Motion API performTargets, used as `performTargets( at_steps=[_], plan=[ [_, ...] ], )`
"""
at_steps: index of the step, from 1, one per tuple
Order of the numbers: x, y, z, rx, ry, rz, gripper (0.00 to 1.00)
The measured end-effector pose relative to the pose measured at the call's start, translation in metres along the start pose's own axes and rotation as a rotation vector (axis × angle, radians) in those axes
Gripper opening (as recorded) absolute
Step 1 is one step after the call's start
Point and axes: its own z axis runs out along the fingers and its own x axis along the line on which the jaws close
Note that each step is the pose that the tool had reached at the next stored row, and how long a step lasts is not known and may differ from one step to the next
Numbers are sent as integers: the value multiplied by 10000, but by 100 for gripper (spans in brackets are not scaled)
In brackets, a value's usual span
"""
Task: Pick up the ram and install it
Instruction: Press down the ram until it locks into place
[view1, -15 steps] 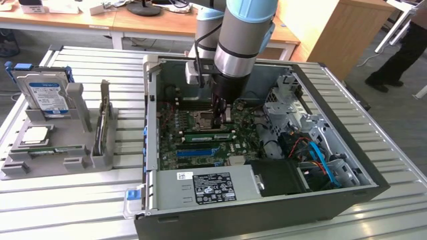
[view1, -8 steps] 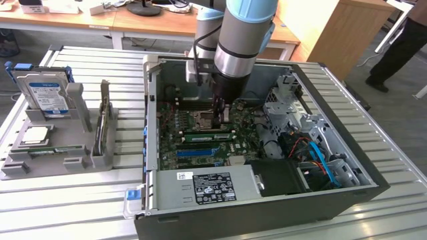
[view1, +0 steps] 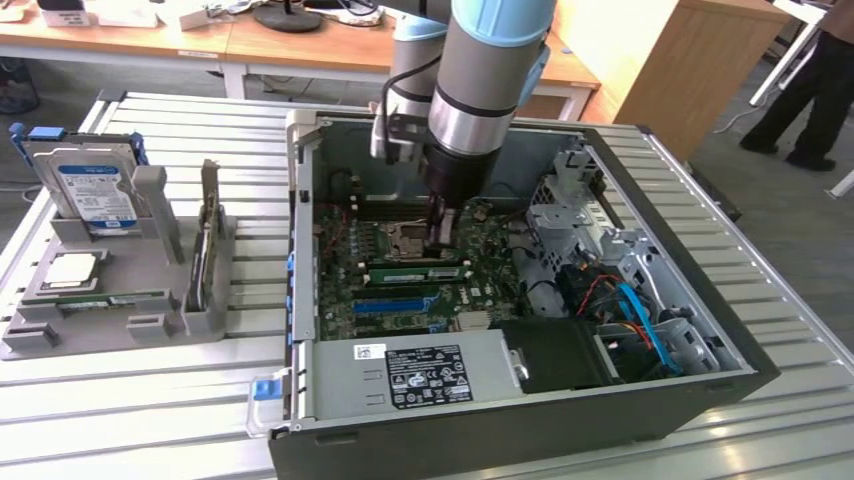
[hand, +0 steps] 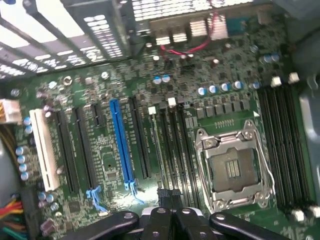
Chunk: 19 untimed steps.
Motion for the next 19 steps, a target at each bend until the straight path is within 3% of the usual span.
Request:
performTargets(
  at_steps=[19],
  plan=[
    [0,0,5,94,-20,3459,11]
  ],
)
